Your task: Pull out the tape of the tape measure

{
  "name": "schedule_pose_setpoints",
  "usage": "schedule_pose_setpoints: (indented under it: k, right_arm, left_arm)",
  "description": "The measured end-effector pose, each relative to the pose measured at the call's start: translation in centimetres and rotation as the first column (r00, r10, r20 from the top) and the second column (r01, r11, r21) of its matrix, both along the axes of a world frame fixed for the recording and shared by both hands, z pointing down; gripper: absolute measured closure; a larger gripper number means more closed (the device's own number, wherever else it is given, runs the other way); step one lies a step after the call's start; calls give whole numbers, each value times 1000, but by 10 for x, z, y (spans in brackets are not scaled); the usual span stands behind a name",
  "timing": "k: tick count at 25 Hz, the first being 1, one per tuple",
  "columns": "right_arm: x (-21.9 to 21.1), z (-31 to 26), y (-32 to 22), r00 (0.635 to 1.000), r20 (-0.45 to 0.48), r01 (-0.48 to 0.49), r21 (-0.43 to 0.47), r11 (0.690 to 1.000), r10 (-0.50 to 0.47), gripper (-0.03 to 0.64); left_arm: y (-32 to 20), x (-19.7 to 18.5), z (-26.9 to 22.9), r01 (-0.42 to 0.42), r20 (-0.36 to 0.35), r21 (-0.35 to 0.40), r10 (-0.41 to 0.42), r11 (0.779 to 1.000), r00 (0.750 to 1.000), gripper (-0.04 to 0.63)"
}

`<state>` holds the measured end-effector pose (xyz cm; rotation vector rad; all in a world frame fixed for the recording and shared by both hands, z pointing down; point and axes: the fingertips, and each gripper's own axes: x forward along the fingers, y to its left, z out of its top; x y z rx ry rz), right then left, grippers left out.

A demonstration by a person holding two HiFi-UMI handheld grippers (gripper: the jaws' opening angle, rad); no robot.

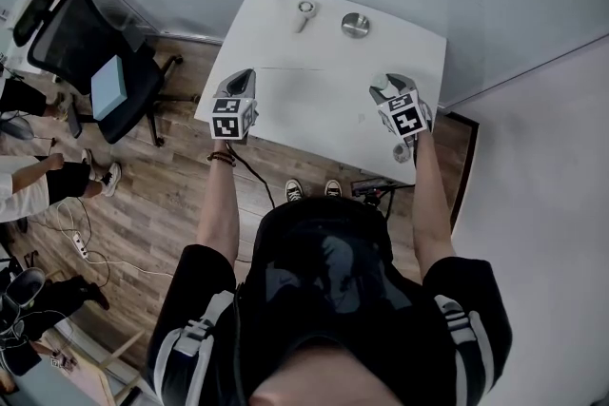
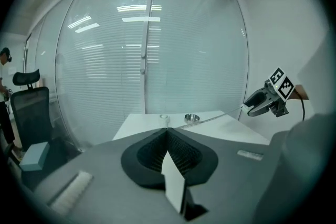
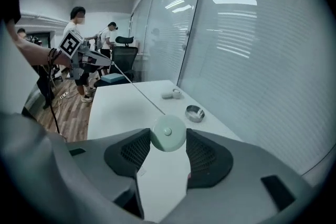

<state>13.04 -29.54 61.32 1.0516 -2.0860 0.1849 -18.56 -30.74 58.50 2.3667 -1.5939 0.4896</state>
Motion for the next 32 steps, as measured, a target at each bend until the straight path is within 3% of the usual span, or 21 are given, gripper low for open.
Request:
schedule_pose_setpoints:
  k: [6,12,18,28,32]
  right_arm:
    - [3,74,4,999,-1,-36,-193,981,37,399]
    - [4,125,10,997,-18,-71,-325,943,68,399]
    - [6,146,11,995,-48,-100,-379,920,88,399]
    - [-1,168,26,994,-62,-105,-449,887,87,397]
    - [18,172,31,978,-184,-172,-435,884,99,397]
  left_arm:
    - [0,5,63,-7,-8,-139,6,990,1000,594]
    - [5,8,115,-6,-1,-267,6,964,1000,592]
    - [12,9,152,4,9,-389,-1,921,1000,592]
    - [17,7,176,35,31,-464,-23,885,999,588]
    - [21,6,180,40,40,-475,-24,879,999,586]
